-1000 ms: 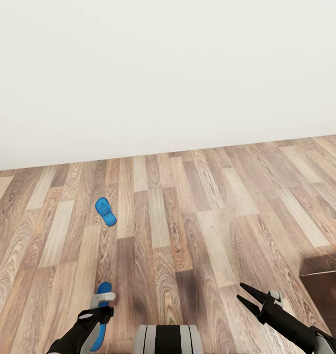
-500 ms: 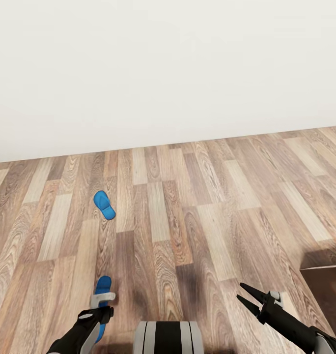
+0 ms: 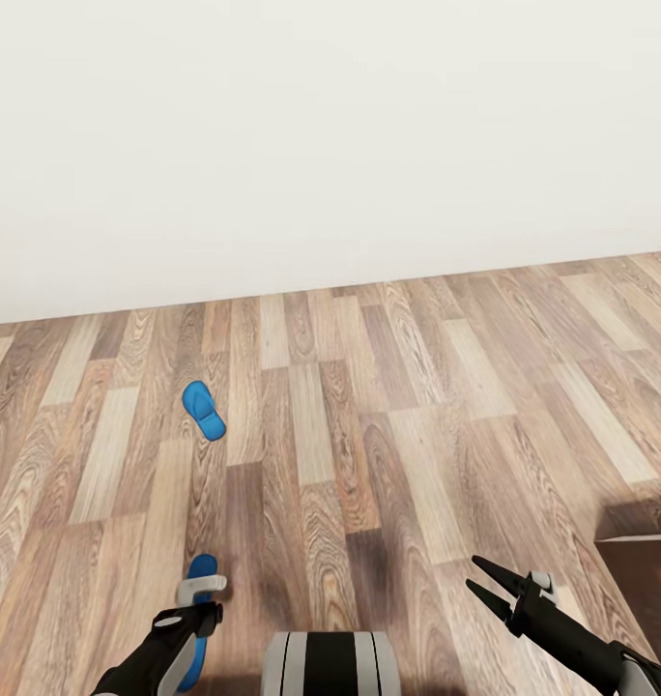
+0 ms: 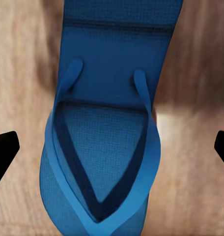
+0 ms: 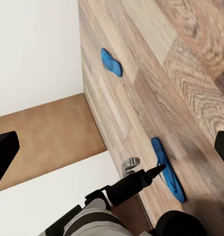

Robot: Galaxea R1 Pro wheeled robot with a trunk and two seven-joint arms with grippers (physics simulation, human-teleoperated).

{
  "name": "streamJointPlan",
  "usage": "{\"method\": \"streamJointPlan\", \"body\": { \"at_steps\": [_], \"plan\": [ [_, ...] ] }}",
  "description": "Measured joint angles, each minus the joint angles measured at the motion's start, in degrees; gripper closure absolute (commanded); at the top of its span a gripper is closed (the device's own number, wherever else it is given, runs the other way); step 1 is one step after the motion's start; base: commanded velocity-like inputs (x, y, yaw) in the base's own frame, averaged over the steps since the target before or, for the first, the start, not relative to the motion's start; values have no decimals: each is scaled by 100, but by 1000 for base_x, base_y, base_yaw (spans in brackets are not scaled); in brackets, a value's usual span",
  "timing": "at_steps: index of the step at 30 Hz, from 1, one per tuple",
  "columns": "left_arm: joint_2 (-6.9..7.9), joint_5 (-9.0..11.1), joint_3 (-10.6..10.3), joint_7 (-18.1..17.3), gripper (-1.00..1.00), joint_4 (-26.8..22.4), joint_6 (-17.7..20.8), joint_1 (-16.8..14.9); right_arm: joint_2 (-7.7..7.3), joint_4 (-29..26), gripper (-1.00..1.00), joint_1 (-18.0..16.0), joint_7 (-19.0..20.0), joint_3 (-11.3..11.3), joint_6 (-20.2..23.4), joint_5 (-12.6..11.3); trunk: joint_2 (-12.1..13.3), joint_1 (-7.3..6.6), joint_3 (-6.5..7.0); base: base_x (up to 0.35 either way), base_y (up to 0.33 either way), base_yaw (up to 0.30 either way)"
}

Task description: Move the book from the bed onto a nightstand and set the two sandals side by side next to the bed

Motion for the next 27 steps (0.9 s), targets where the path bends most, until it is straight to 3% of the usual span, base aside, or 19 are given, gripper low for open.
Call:
{"method": "streamJointPlan", "body": {
  "at_steps": [11,19,27],
  "plan": [
    [0,0,9,5,-100,0,0,0,0,0,-100,0,0,3,3,0,0,0,0,5,0,0],
    [0,-5,358,2,-100,-7,0,0,0,0,-100,0,0,3,1,1,-10,21,-177,0,0,0],
    [0,-8,416,1,-100,-9,0,0,0,0,-100,0,0,1,0,0,-19,37,-310,0,0,0]
  ]
}}
